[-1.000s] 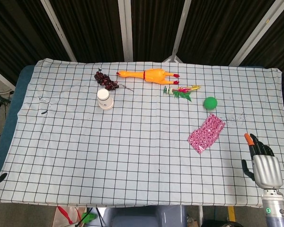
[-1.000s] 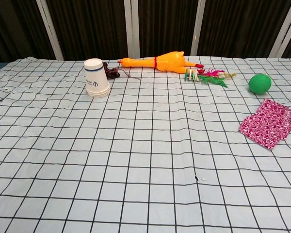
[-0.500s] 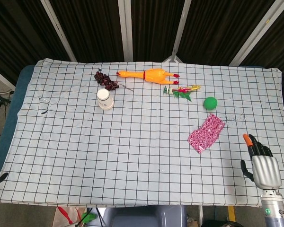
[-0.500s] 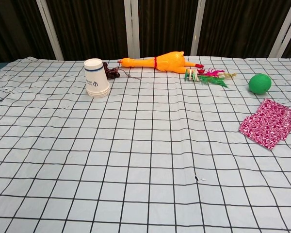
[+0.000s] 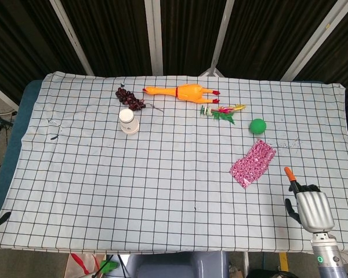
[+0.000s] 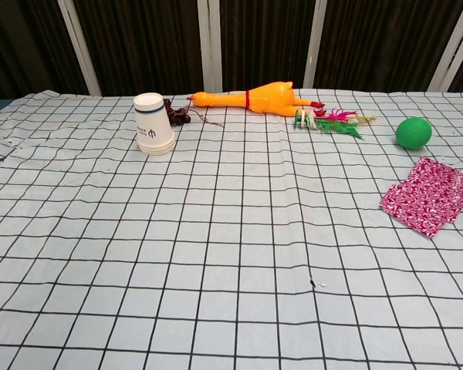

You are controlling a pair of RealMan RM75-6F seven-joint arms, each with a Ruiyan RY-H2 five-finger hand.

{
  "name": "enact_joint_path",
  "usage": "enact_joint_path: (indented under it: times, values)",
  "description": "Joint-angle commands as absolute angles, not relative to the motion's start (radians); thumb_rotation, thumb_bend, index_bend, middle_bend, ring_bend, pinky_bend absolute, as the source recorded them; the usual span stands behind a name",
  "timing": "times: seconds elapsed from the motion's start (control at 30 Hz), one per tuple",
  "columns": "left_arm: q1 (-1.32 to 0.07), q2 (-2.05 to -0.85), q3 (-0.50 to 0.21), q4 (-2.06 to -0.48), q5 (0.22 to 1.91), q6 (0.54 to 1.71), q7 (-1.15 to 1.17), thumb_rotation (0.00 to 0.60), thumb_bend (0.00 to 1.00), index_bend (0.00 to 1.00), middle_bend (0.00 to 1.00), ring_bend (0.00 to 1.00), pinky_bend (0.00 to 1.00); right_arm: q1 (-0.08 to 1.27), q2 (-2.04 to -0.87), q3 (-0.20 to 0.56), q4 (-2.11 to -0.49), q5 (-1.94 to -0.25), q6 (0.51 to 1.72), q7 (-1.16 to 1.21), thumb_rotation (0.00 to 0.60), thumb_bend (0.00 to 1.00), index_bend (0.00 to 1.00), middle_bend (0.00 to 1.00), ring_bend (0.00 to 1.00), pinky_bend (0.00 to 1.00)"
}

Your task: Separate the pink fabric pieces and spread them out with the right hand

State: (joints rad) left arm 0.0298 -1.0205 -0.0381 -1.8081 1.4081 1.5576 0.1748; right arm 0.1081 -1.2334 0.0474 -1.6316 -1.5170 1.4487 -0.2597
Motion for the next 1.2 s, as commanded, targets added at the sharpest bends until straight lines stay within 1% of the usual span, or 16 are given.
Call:
enact_joint_path:
  times: [0.03,0.13,0.23,0.37,0.47,0.63,0.97,1.2]
  values:
    - [0.028,-1.021,-0.04,-1.809,1.401,1.553,0.175,0.6,0.2,0.1,0.03,0.05,0.17,0.126,-1.253,0.05,-1.632,-1.523,1.43,-0.302,0.6,0.48,0.06,0.62,0.67,0.58]
    - [0.026,-1.021,-0.041,-1.81,1.398,1.55,0.179,0.6,0.2,0.1,0.03,0.05,0.17,0.148,-1.267,0.051,-1.632,-1.526,1.399,-0.35,0.6,0.5,0.08,0.68,0.72,0.62]
    - [0.028,-1.021,-0.039,-1.811,1.404,1.553,0.181,0.6,0.2,0.1,0.03,0.05,0.17,0.177,-1.285,0.057,-1.636,-1.507,1.347,-0.394,0.6,0.56,0.08,0.73,0.76,0.64]
    - [0.028,-1.021,-0.042,-1.81,1.397,1.555,0.18,0.6,0.2,0.1,0.03,0.05,0.17,0.209,-1.304,0.065,-1.63,-1.478,1.289,-0.433,0.6,0.66,0.1,0.79,0.8,0.64]
    - [0.027,-1.021,-0.043,-1.81,1.393,1.552,0.179,0.6,0.2,0.1,0.03,0.05,0.17,0.235,-1.318,0.071,-1.623,-1.449,1.239,-0.456,0.6,0.69,0.1,0.8,0.81,0.64]
    - [0.026,-1.021,-0.043,-1.809,1.393,1.55,0.178,0.6,0.2,0.1,0.03,0.05,0.17,0.279,-1.338,0.082,-1.61,-1.383,1.158,-0.528,0.6,0.72,0.11,0.81,0.81,0.64]
    - [0.022,-1.02,-0.048,-1.808,1.382,1.543,0.175,0.6,0.2,0.1,0.03,0.05,0.17,0.338,-1.355,0.091,-1.62,-1.285,1.084,-0.631,0.6,0.73,0.13,0.81,0.81,0.64]
    - [0.022,-1.021,-0.049,-1.809,1.378,1.544,0.18,0.6,0.2,0.1,0.03,0.05,0.17,0.39,-1.36,0.078,-1.613,-1.203,1.021,-0.738,0.6,0.73,0.14,0.81,0.82,0.64]
